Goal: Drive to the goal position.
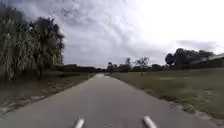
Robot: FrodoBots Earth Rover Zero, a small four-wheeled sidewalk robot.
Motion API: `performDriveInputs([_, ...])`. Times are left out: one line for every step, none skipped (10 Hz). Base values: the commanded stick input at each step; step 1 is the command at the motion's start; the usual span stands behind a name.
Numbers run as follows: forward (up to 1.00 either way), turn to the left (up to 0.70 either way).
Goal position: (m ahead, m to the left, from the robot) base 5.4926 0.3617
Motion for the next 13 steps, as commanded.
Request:
performDriveInputs([0.69, 0.03])
performDriveInputs([0.69, 0.03])
performDriveInputs([0.69, 0.03])
performDriveInputs([0.69, 0.24])
performDriveInputs([0.69, 0.34])
performDriveInputs([0.69, 0.34])
performDriveInputs([0.69, 0.33])
performDriveInputs([0.69, 0.15])
performDriveInputs([0.69, 0.03])
performDriveInputs([0.69, 0.03])
performDriveInputs([0.69, 0.03])
performDriveInputs([0.69, 0.03])
performDriveInputs([0.69, 0.03])
